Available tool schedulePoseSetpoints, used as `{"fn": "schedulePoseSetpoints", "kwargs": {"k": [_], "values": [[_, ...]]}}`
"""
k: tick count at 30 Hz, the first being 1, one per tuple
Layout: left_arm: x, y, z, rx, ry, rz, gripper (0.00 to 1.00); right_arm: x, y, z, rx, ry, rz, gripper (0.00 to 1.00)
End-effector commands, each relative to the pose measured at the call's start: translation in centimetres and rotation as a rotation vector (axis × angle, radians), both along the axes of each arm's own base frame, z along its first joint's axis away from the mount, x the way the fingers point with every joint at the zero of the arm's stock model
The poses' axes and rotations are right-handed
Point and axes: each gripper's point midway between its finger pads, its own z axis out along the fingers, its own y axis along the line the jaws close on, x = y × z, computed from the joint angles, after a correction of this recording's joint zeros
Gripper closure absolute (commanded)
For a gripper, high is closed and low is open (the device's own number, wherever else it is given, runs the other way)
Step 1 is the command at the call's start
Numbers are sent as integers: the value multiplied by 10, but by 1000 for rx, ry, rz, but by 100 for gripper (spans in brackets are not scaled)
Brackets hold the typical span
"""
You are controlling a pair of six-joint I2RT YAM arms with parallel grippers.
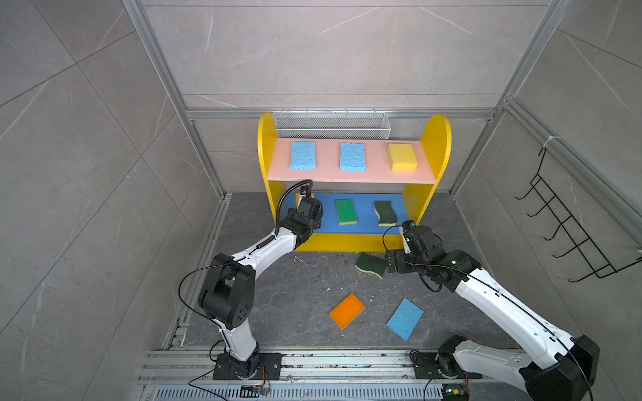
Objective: Place and organize the cleaning sponges onto the shelf
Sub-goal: 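Lower the yellow sponge onto the blue shelf and open the left gripper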
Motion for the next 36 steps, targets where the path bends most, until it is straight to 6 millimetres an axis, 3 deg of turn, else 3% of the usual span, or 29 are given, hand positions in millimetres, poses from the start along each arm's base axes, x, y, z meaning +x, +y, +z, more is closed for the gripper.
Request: {"fn": "schedulePoseSetpoints", "kwargs": {"k": [1, 17, 27, 36], "values": [[-2, 7, 2, -16, 12, 37, 24, 0, -2, 14, 9, -26, 4, 1], [-7, 11, 0, -29, 28, 59, 15, -6, -4, 17, 24, -32, -3, 1], [-7, 5, -8, -75, 26, 50, 21, -10, -8, 18, 21, -35, -8, 1], [-14, 6, -1, -95, 12, 75, 25, -13, -11, 22, 25, -47, -11, 1]]}}
